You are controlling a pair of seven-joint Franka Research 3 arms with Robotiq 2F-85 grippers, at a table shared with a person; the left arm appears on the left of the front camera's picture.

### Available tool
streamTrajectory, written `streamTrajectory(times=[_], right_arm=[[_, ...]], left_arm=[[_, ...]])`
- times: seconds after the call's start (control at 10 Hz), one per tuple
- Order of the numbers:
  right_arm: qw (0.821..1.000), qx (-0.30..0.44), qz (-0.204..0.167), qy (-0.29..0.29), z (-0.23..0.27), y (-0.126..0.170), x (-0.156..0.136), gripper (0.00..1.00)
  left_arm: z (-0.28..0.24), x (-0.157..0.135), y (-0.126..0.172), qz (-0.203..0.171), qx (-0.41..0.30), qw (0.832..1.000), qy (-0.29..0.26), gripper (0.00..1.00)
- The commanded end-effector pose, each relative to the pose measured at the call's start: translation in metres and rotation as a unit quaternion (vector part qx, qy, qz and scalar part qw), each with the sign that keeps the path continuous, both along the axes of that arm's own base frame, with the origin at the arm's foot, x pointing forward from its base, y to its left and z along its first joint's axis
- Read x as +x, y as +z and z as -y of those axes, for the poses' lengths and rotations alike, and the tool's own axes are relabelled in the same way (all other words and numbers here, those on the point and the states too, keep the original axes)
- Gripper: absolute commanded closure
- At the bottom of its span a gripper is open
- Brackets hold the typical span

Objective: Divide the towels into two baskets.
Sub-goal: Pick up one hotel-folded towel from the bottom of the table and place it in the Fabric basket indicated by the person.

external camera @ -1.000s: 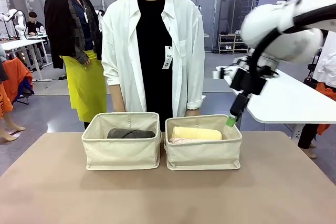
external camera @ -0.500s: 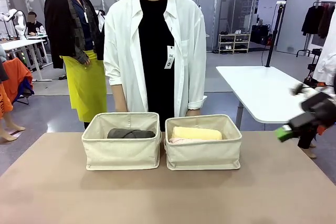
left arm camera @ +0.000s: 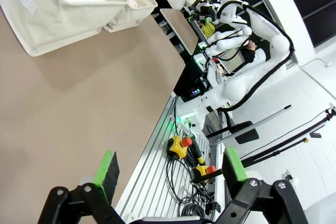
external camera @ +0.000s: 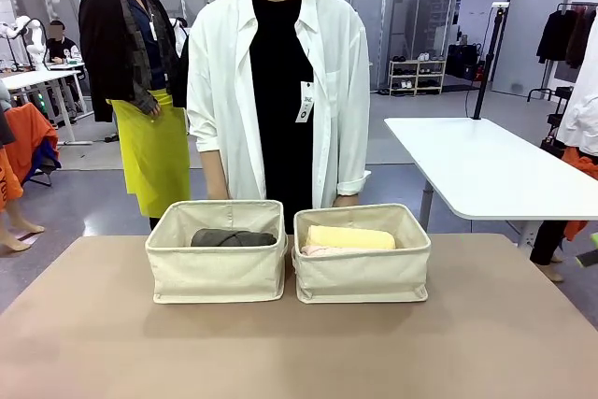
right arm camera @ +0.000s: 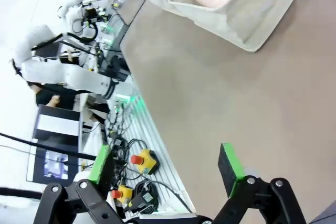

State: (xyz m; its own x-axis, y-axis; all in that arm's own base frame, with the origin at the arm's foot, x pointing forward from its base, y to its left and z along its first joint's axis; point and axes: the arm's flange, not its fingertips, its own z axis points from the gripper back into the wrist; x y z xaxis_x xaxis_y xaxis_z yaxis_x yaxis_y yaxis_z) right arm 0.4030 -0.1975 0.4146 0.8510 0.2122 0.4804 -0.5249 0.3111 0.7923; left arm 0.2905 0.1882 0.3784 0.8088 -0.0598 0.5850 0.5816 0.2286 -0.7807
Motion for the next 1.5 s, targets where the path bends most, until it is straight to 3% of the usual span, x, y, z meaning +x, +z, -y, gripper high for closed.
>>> streamTrajectory(times=[0.0, 0.1, 0.2, 1.4], right_arm=[[1.000, 0.017, -0.017, 0.012, 0.021, -0.015, 0.018, 0.00], [0.999, 0.017, -0.041, 0.012, 0.020, -0.030, 0.029, 0.00], [1.000, 0.010, -0.016, 0.003, 0.013, -0.011, 0.006, 0.00], [1.000, 0.010, -0.016, 0.003, 0.013, -0.011, 0.006, 0.00]], left_arm=[[-0.001, -0.002, 0.004, 0.002, -0.004, 1.000, 0.003, 0.00], [-0.001, -0.002, 0.004, 0.002, -0.004, 1.000, 0.003, 0.00], [-0.001, -0.002, 0.004, 0.002, -0.004, 1.000, 0.003, 0.00], [-0.001, -0.002, 0.004, 0.002, -0.004, 1.000, 0.003, 0.00]])
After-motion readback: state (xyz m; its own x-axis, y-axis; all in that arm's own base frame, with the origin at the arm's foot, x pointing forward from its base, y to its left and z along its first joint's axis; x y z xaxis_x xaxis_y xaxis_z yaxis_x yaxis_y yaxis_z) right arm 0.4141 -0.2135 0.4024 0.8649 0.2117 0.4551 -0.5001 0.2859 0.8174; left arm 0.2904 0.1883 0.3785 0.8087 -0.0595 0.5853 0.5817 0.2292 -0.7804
